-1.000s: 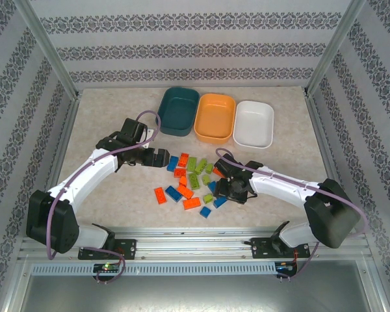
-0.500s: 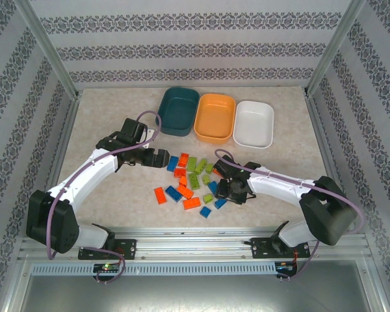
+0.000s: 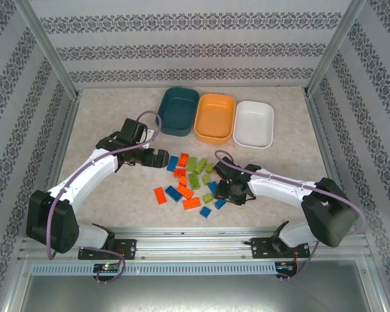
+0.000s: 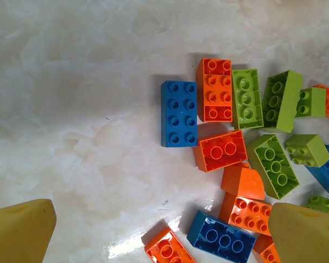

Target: Sort the legos into containers by color

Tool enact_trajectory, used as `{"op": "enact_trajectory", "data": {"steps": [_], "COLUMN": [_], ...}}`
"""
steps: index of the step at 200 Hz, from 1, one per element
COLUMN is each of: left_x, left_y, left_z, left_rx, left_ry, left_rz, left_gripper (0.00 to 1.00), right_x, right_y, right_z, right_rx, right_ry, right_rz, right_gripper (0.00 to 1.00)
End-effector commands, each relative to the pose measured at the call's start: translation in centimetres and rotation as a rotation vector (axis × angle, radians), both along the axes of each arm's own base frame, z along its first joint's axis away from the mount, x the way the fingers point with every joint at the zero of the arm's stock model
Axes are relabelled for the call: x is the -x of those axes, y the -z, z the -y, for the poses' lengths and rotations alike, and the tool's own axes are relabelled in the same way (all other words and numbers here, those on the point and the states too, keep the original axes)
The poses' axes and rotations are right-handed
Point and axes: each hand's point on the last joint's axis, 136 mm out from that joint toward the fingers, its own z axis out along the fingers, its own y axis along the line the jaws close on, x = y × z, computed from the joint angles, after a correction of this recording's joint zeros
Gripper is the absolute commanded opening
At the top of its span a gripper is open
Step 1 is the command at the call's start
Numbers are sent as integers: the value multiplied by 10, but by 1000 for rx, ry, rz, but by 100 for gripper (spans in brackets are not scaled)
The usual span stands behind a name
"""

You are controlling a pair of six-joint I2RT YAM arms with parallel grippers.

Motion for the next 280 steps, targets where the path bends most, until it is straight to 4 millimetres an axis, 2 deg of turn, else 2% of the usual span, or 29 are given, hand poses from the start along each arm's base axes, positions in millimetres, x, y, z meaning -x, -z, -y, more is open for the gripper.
{"op": "enact_trajectory", "data": {"steps": [1,44,136,280], "left_x": [5,6,7,7], "left_y": [0,2,2,5], "left_z": [-3,-4,-4,-5], "left_rx": [-31,-35,-37,-46], "left_ry": [12,11,14,12], "left_rz": [-4,-10,-13,-25], "left_gripper": [100,100,100,100], "right_x": [6,11,17,24], "right_y": [2,5,-5,12], "right_z": [3,3,13,15], "right_rx": [24,31,20,20], "right_ry": [0,-6,10,12], "right_rz": [1,-7,27,-2], "right_gripper": [53,52,48,46]}}
